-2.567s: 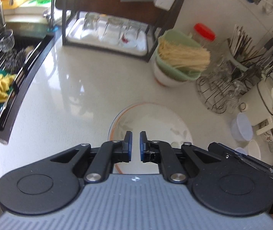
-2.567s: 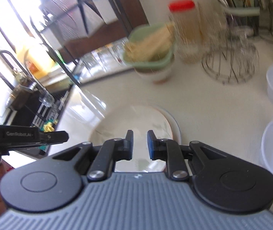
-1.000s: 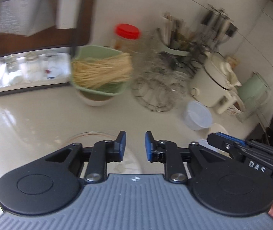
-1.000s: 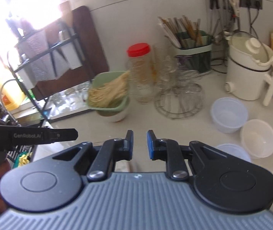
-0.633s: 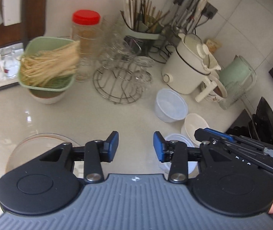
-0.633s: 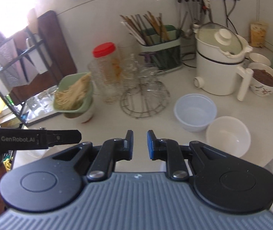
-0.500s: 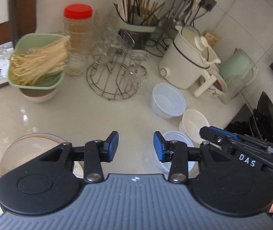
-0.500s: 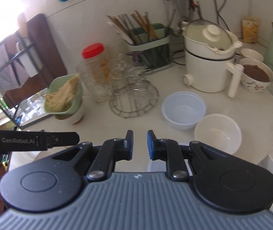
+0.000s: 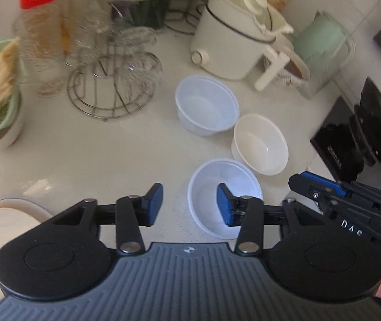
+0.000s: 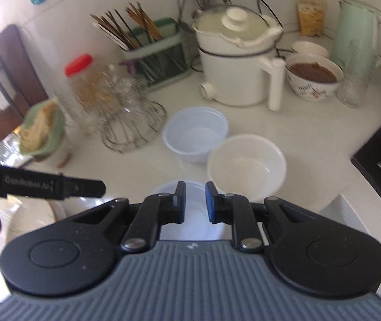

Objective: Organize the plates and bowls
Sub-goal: 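Move both grippers to the light-blue plastic bowl rim and close them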

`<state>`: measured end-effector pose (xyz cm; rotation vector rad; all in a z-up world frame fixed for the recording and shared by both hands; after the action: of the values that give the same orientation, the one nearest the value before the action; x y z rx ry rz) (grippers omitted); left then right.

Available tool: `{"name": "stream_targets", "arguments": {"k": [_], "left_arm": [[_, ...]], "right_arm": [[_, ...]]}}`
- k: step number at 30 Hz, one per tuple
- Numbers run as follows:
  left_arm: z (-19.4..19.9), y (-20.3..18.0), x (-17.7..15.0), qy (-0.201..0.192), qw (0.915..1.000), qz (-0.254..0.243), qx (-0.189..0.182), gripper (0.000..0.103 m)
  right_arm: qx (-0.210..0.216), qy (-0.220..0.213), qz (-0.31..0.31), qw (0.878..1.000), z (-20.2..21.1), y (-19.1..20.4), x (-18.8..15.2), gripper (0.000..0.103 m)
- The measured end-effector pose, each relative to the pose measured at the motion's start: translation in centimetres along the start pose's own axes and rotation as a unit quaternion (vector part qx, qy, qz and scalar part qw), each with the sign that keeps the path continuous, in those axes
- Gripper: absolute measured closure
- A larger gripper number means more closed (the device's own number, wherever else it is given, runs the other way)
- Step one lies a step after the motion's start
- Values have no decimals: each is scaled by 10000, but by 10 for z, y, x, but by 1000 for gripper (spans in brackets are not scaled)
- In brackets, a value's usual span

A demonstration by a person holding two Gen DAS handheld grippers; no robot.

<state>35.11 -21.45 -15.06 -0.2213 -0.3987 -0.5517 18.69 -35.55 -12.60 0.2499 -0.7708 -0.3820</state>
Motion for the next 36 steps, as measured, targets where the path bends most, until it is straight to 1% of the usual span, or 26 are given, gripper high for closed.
{"name": "stream_targets", "arguments": {"k": [1, 3, 4, 6, 10, 14, 18, 20, 22, 27, 29, 30, 31, 34, 36], "left_arm": [[-4, -3, 1, 39, 10000, -42, -31, 45], [-14, -9, 3, 127, 9999, -72, -48, 42], [-18, -11, 3, 155, 9998, -62, -60, 42], [-29, -14, 4, 252, 9996, -64, -96, 42], [-44, -27, 5, 374, 9988, -303, 2, 43], [-60, -38, 2, 516, 9976, -462, -58, 43], [-70, -37, 1, 663, 9967, -459, 83, 44], [-69, -33, 4, 644, 9970, -413, 87, 44], [-70, -28, 6, 719, 9969, -311, 92, 45], [-79, -26, 4, 886, 9955, -333, 87, 50], [-83, -26, 2, 961, 9949, -306, 53, 51], [-85, -27, 1, 980, 9947, -316, 47, 56], [-86, -27, 0, 987, 9946, -322, 54, 68], [-89, -27, -2, 1012, 9942, -346, 84, 81], [-90, -25, -2, 1027, 9943, -270, 66, 84]], "right_arm": [[-4, 54, -41, 10000, -1, -4, -3, 83], [-42, 92, -169, 9998, -3, -13, -9, 65], [-54, 85, -241, 9997, -3, -18, -11, 63], [-13, 69, -334, 9994, -4, -25, -15, 64], [55, 93, -517, 9986, -9, -37, -21, 64], [57, 174, -648, 9977, -19, -45, -24, 64], [161, 312, -706, 9969, -34, -47, -29, 64], [163, 314, -690, 9970, -39, -47, -30, 64], [176, 316, -710, 9968, -43, -47, -31, 64], [207, 317, -737, 9966, -50, -48, -31, 64], [140, 358, -690, 9969, -53, -47, -31, 65], [80, 398, -653, 9970, -54, -47, -31, 65], [85, 415, -654, 9970, -56, -47, -32, 65], [149, 435, -738, 9962, -57, -47, -33, 65], [190, 445, -824, 9954, -59, -48, -34, 65]]}}
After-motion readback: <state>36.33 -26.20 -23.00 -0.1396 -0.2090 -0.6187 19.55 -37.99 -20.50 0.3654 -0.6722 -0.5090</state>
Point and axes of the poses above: each gripper's, at about its wrist camera, not at the fingertips, and z roughly against the way its jaws point, y to its left, x to its top, the point moved 5 cm from there along -z, roughly the way its jaws point, and after that the axes turned 13 degrees about x, right-handed, at the moved point
